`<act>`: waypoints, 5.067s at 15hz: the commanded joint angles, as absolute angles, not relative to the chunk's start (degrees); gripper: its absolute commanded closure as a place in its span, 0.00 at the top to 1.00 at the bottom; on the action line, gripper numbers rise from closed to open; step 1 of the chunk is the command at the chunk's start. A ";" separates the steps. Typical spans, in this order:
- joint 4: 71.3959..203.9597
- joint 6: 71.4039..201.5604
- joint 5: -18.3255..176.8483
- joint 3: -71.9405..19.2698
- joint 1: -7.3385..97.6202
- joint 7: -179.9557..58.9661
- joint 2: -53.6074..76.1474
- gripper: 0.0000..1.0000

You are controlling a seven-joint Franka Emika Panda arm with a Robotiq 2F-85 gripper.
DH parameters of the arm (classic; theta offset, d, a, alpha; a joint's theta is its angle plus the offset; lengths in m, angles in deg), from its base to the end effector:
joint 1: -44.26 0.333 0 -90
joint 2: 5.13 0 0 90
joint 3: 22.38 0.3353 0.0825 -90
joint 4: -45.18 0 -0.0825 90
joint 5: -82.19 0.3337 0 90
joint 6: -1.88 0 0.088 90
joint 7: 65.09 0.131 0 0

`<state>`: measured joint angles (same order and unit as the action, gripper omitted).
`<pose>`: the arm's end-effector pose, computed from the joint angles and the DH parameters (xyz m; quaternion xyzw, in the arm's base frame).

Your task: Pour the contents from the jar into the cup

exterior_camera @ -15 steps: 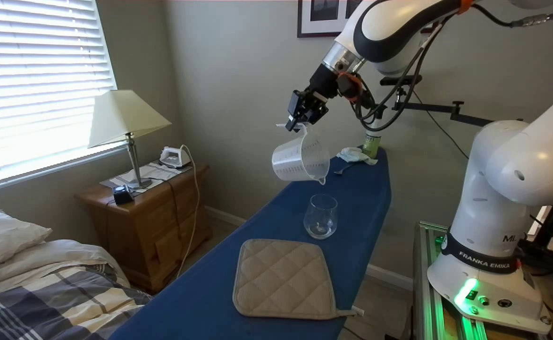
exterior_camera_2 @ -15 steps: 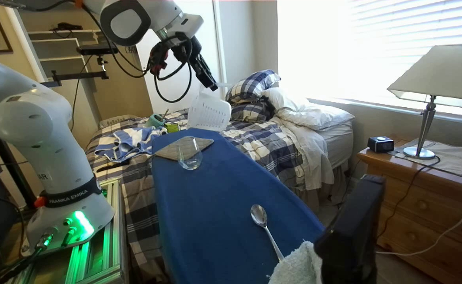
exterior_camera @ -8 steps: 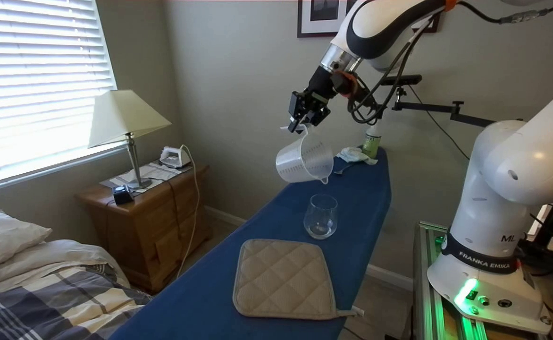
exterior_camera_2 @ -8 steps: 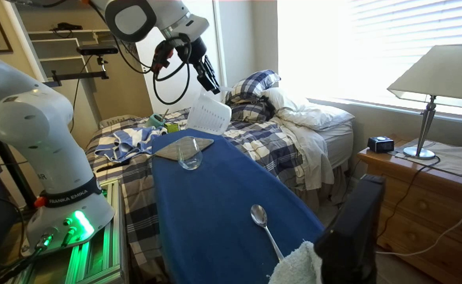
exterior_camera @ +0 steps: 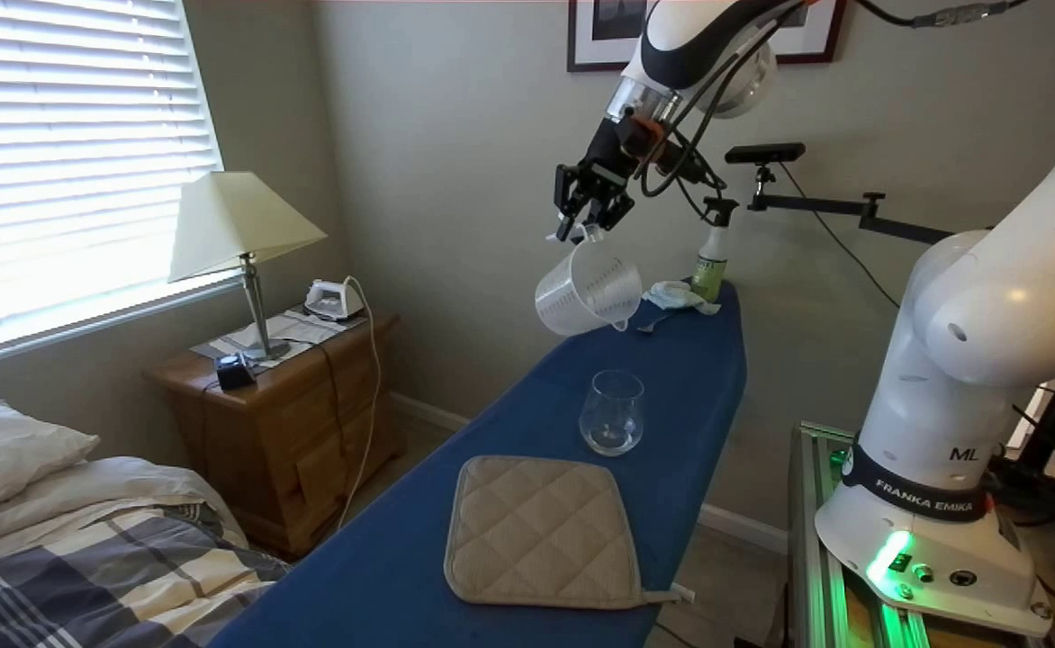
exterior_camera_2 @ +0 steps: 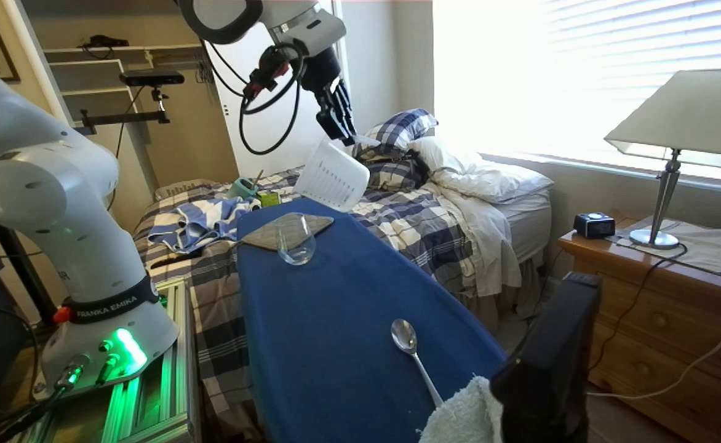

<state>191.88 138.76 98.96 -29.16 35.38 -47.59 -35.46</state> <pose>0.3541 -0.0958 0.4979 -0.9061 0.3580 -0.1684 0.1500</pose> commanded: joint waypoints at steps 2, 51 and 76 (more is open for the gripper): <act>186.75 131.59 98.53 -31.27 30.95 -43.51 -30.75 0.09; 181.44 120.26 109.24 -44.62 22.15 -29.39 -5.86 0.11; 171.94 110.29 86.06 -38.69 26.46 -27.65 -11.82 1.00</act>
